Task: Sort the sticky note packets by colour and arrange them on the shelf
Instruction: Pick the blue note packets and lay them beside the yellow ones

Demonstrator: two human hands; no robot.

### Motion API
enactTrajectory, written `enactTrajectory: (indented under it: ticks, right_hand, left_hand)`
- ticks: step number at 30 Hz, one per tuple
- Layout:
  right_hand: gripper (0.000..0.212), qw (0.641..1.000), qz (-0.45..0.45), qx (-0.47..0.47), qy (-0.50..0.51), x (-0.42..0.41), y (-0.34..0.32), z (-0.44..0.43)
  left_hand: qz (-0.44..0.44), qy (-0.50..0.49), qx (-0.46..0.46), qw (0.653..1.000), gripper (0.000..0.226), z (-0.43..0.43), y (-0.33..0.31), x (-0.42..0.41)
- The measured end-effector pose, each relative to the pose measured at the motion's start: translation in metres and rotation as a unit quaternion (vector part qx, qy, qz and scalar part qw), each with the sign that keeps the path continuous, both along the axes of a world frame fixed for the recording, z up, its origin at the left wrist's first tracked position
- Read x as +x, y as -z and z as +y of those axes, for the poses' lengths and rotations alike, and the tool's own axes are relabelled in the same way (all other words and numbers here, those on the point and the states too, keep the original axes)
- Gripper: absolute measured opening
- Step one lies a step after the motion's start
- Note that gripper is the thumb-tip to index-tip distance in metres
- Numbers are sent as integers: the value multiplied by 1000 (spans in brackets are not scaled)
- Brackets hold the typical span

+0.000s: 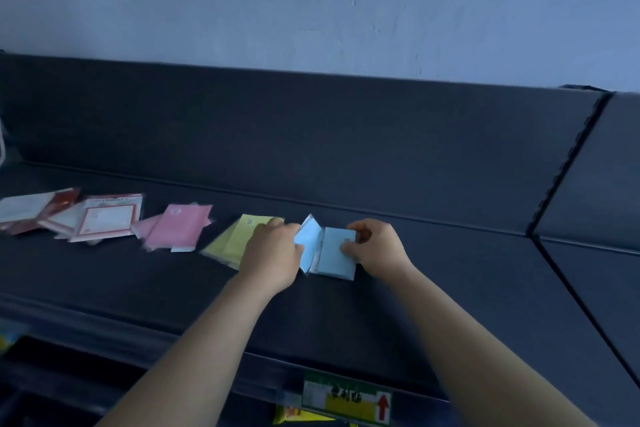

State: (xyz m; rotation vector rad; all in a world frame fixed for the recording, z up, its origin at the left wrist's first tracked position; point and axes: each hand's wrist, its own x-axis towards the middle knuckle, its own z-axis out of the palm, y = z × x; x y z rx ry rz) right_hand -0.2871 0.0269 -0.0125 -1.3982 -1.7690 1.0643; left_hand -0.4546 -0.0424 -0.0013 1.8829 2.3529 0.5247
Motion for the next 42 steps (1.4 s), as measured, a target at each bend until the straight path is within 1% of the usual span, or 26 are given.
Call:
enactTrajectory:
  ticks: [1, 3, 8, 13, 15, 17, 19, 21, 25, 27, 31, 35, 42]
  right_hand:
    - [28, 1000, 4, -1, 9, -4, 2, 2]
    - [35, 1000, 4, -1, 17, -9, 3, 6]
    - [37, 999, -40, 14, -5, -16, 3, 12]
    - [27, 998, -64, 21, -14, -21, 5, 9]
    - [30, 997, -74, 31, -6, -18, 4, 8]
    - [30, 994, -95, 59, 6, -11, 0, 6]
    - [23, 986, -135, 99, 18, 2, -3, 4]
    - [27, 976, -176, 128, 25, 17, -7, 0]
    - [34, 954, -229, 190, 38, 51, -15, -15]
    - [39, 942, -259, 208, 43, 70, -19, -23]
    - [41, 923, -304, 225, 72, 117, -23, -40]
    - [46, 910, -324, 239, 96, 172, -22, -52]
    - [43, 896, -356, 227, 136, 292, -24, -73]
  left_hand:
    - [51, 6, -8, 999, 31, 3, 0, -4]
    - [102, 13, -31, 994, 32, 9, 3, -12]
    - [127, 26, -84, 988, 30, 14, 9, -22]
    - [134, 30, -79, 987, 31, 13, 11, -23]
    - [124, 21, -55, 991, 30, 12, 8, -23]
    - [109, 12, -7, 994, 29, 10, 1, -21]
    - [88, 14, 47, 995, 29, 9, -6, -15]
    - [61, 30, 87, 994, 30, 9, -9, -5]
    - [14, 83, 130, 988, 31, 13, -12, 29]
    - [16, 102, 145, 984, 33, 13, -13, 47]
    - [25, 139, 157, 978, 32, 10, -13, 91]
    - [33, 175, 153, 972, 31, 9, -16, 148]
    - [26, 228, 150, 962, 32, 6, -20, 268]
